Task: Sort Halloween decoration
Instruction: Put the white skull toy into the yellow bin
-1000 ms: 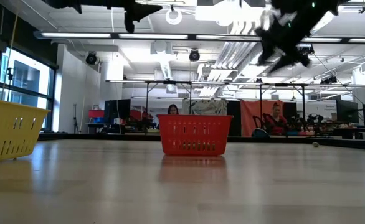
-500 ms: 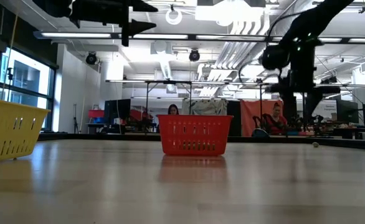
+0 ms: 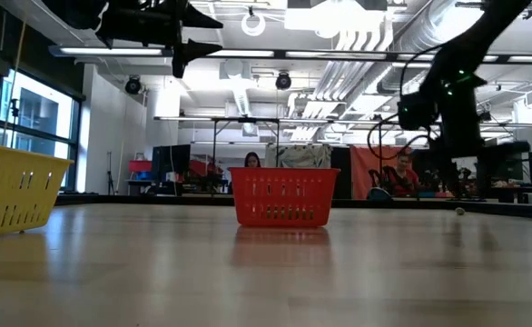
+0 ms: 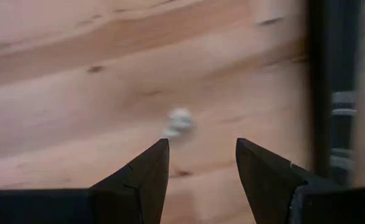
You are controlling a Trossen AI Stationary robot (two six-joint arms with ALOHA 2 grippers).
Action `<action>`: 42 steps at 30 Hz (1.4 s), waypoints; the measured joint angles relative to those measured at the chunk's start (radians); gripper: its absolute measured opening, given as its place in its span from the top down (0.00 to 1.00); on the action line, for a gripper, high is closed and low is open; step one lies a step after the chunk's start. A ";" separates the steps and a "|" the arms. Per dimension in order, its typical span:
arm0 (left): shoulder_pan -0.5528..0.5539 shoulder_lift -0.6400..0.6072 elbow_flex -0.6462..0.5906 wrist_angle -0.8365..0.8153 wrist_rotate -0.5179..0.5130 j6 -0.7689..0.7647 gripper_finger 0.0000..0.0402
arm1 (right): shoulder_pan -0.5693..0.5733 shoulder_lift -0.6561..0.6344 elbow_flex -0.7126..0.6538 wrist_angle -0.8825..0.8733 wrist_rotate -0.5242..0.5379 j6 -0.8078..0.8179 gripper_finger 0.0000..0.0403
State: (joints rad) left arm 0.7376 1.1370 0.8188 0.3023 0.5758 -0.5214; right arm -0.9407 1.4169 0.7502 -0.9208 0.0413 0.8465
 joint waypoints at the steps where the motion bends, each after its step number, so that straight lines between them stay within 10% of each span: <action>1: 0.003 0.000 0.000 0.000 -0.001 0.000 0.49 | -0.010 -0.017 -0.031 0.049 -0.031 0.011 0.55; 32: 0.009 0.000 0.000 0.010 -0.038 -0.001 0.49 | 0.022 0.008 -0.140 0.252 0.014 0.096 0.56; 42: 0.009 0.000 0.000 0.009 -0.038 0.000 0.49 | 0.034 0.010 -0.141 0.261 0.010 0.096 0.85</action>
State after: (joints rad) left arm 0.7467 1.1370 0.8188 0.3115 0.5381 -0.5209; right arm -0.9066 1.4269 0.6092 -0.6598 0.0517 0.9424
